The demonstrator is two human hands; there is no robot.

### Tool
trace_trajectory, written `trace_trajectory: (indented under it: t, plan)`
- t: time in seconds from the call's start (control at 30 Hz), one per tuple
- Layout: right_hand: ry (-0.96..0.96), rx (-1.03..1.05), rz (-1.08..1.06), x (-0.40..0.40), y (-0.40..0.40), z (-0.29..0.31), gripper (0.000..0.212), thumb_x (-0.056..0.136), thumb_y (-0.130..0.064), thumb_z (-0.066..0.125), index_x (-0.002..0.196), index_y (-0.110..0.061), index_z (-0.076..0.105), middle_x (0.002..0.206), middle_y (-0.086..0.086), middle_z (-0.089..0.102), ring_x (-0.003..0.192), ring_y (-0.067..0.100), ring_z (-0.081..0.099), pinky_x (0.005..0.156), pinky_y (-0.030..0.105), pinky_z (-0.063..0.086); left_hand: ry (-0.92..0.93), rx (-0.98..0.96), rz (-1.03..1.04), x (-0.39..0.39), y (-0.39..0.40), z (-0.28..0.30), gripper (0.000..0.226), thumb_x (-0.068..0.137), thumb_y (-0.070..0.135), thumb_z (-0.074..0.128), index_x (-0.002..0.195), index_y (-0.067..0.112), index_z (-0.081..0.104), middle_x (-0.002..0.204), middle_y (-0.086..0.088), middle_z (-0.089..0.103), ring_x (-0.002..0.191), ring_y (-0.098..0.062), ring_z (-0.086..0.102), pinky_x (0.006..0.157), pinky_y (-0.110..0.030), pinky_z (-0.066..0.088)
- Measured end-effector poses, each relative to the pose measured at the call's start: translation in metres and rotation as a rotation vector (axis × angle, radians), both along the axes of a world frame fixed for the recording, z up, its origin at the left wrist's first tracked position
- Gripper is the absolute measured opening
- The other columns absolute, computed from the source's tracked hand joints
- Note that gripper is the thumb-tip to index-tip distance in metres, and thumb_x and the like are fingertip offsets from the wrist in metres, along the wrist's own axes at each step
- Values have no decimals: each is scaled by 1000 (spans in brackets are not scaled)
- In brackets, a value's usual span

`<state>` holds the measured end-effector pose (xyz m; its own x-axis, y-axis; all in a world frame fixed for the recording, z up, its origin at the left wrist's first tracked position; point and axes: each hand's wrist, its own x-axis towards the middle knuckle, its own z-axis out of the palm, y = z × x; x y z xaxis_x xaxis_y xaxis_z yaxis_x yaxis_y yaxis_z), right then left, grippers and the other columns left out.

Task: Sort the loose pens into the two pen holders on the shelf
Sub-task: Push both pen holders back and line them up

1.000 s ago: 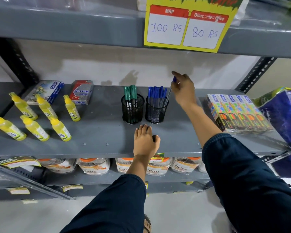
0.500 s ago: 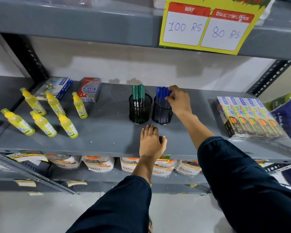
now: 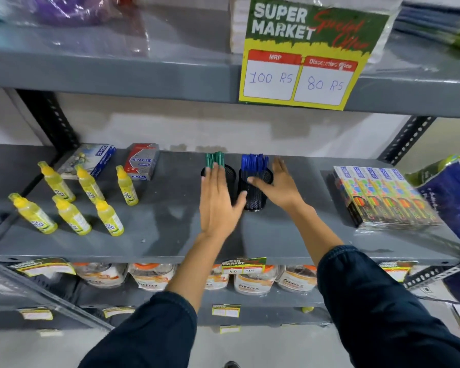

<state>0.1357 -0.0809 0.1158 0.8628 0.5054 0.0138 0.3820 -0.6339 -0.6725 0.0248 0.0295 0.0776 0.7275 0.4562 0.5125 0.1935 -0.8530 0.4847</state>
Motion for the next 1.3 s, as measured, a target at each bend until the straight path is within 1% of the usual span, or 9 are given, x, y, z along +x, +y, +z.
trace_trajectory:
  t: [0.07,0.2,0.37,0.5,0.67,0.87,0.97,1.07,1.3]
  plan:
    - [15,-74,39,2,3,-4,101,81,-51,64,149,-10,1,160,9,-4,148,22,-7,121,38,11,105,-28,23,7,22,12,81,87,41,56,139,-9,18,149,-29,19,140,-39,12,115,-42,7]
    - [40,-150,71,6,8,-11,107,79,-52,66,149,-8,-1,160,11,-5,147,24,-8,120,38,12,407,-67,6,17,52,13,92,89,55,42,141,-4,-4,153,-23,-9,141,-32,-10,116,-38,-3]
    - [38,-144,54,9,12,-15,101,78,-51,67,148,-7,9,160,12,6,148,25,3,119,38,20,602,-72,-34,23,59,12,92,89,61,30,141,-3,-10,153,-21,-15,141,-30,-14,115,-38,-4]
    - [42,-96,16,7,13,-15,95,78,-43,71,146,-6,17,155,13,19,140,31,28,111,37,34,607,-98,-43,24,59,11,89,90,60,30,142,-3,-7,154,-21,-8,142,-29,-7,116,-38,-1]
    - [31,-72,1,2,10,-14,89,79,-37,72,145,-5,21,151,14,27,135,32,35,108,35,37,577,-133,-51,19,57,13,87,89,58,38,144,0,1,154,-19,10,141,-32,11,115,-40,15]
    - [26,-74,-16,-18,-2,-11,87,79,-36,72,143,-3,23,144,15,33,125,33,46,102,37,44,549,-182,-62,1,49,20,84,86,56,47,143,5,10,148,-19,24,133,-35,29,104,-46,36]
    - [-6,-76,-12,-33,-11,-10,78,78,-35,72,137,-2,32,137,18,40,117,34,50,96,37,47,532,-174,-72,-14,41,21,81,85,55,50,141,6,17,143,-20,31,128,-37,37,100,-49,41]
    - [-1,-60,-8,-51,-21,-8,74,79,-33,72,135,-3,34,139,18,40,119,35,49,98,36,45,526,-168,-84,-31,32,22,80,85,55,50,140,5,19,142,-21,32,127,-37,36,100,-51,40]
    - [12,-65,-2,-87,-41,-4,80,81,-30,71,141,-1,27,144,18,35,126,35,44,104,37,40,576,-166,-106,-62,12,24,86,89,55,43,144,3,2,154,-18,10,139,-33,18,108,-46,29]
